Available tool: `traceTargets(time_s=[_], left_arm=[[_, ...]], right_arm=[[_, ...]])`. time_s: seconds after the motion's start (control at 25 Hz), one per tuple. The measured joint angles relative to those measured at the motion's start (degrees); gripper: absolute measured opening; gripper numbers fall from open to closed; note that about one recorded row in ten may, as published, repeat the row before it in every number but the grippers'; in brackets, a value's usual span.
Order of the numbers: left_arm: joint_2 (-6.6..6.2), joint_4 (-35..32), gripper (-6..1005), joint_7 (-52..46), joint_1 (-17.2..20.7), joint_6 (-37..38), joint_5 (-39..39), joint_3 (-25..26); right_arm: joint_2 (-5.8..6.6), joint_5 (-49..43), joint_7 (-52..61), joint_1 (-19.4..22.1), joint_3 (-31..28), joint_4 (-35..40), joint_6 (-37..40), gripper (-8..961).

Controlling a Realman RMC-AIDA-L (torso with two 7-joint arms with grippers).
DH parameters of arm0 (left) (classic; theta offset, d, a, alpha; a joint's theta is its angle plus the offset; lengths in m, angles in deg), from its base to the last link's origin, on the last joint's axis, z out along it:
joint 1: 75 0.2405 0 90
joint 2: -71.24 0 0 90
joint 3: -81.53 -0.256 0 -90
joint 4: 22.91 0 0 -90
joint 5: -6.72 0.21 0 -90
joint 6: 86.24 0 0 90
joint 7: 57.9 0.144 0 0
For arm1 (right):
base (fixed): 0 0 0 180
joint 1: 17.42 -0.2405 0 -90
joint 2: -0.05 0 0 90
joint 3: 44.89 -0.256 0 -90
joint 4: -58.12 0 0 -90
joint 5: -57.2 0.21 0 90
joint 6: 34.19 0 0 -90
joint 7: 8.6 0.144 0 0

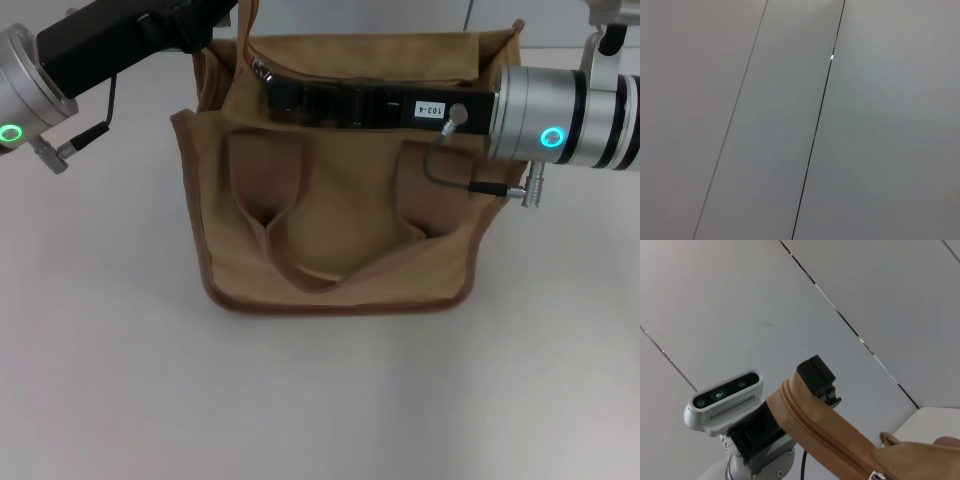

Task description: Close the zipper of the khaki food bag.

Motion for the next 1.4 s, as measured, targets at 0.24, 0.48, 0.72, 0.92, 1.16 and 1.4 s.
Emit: traceTargets(time_s=[0.24,0.48,0.72,0.92,1.16,1.4], left_arm=[[0.00,0.0,16,0.0,0.0,0.0,0.0,0.0],[0.00,0.0,16,0.0,0.0,0.0,0.0,0.0],[0.00,0.0,15,0.0,0.0,-0.2,-0.6,0.0],[0.00,0.1,15,0.0,-0.2,-0.4,-0.6,0.0],[0.00,0.3,15,0.0,-0.4,-0.5,-0.7,-0.2],[0.00,0.7,16,0.1,-0.4,-0.7,-0.7,-0.2]], right_arm=[[-0.09,0.1,-0.1,0.1,-0.3,0.1,-0.1,28],[-0.19,1.6,-5.2,2.0,-0.1,0.3,0.8,85],[-0.20,1.9,-7.5,5.3,0.0,3.4,1.3,174],[-0.19,1.9,-7.5,5.3,0.1,4.3,1.0,273],[-0.16,1.9,-7.5,4.5,0.2,5.3,-0.2,502],[-0.21,1.9,-8.2,5.9,0.7,9.4,3.0,608]])
